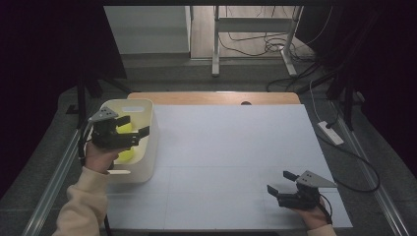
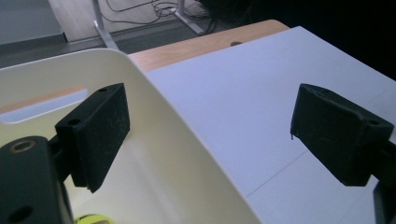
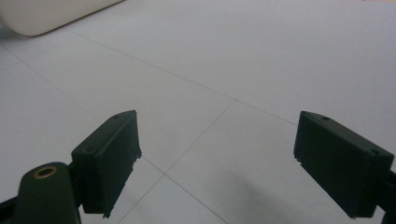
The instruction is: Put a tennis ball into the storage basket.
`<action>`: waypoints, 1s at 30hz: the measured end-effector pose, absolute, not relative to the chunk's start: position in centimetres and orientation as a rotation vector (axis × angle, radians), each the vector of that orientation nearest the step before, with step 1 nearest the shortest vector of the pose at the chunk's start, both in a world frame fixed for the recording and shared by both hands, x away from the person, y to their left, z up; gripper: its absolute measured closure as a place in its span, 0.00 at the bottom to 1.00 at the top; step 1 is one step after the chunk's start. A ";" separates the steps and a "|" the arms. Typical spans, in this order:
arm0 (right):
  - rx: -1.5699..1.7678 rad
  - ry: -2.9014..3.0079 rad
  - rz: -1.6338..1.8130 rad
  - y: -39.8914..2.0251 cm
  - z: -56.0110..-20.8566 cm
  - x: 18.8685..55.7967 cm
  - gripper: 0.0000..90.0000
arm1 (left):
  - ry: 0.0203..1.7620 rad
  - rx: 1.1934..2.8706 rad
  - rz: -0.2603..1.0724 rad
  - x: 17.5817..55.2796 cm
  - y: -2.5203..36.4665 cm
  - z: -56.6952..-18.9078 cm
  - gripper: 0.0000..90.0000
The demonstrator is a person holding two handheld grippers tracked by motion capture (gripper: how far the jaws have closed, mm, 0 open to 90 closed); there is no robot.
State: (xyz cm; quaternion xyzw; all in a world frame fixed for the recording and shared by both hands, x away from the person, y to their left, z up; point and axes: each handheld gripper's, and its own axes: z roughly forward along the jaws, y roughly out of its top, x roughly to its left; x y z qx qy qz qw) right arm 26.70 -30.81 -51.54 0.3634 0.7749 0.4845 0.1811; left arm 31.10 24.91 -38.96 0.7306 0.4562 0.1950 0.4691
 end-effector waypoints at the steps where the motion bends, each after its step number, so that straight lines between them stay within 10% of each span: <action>1: 1.026 2.188 1.368 -30.8 -51.5 26.7 0.16 | 1.102 1.807 0.485 30.9 24.3 -39.0 0.14; 30: 1.022 2.193 1.358 -30.8 -51.6 26.7 0.16 | 0.804 1.888 0.309 28.8 15.8 -40.9 0.13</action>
